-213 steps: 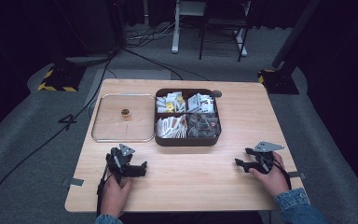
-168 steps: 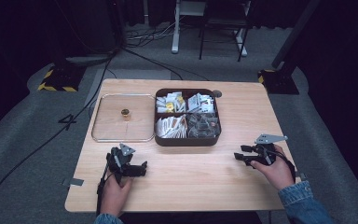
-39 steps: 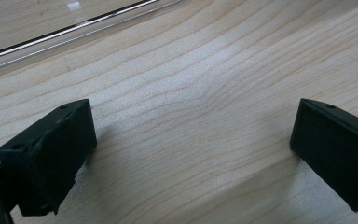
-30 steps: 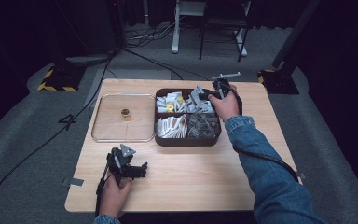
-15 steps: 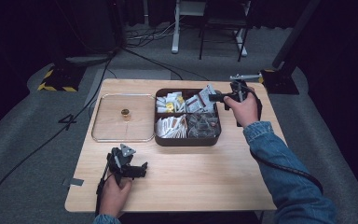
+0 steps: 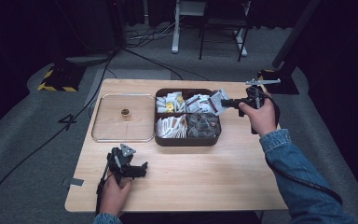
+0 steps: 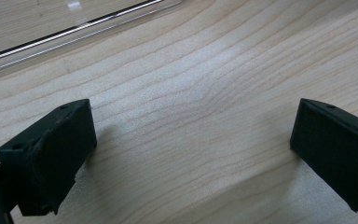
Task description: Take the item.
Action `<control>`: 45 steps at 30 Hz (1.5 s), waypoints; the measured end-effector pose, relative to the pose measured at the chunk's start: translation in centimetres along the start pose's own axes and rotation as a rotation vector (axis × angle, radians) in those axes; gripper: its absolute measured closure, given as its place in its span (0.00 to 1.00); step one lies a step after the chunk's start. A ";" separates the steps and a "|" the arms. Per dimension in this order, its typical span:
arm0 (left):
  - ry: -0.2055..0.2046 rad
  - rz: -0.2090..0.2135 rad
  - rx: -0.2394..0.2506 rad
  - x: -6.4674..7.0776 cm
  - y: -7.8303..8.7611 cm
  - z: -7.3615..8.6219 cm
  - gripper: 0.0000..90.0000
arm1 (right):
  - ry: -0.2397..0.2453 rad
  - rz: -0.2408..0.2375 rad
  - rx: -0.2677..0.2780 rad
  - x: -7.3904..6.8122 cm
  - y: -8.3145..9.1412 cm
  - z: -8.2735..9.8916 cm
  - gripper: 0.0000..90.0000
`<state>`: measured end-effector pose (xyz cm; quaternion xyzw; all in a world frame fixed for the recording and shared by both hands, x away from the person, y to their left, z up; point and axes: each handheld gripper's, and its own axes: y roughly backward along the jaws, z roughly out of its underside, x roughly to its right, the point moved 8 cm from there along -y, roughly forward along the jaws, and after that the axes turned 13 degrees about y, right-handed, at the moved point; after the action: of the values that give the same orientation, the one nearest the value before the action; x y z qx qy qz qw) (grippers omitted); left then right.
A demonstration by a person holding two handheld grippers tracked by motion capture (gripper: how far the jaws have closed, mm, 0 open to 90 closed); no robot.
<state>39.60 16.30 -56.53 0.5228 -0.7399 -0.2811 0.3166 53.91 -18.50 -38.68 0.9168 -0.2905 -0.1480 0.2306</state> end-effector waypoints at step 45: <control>0.006 -0.004 0.001 0.0 0.0 -0.1 0.01 | -0.104 0.059 -0.261 0.9 2.3 13.8 0.98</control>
<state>39.67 16.30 -56.52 0.5253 -0.7380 -0.2798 0.3180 47.91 -25.38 -49.36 0.8612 -0.3071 -0.2249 0.3367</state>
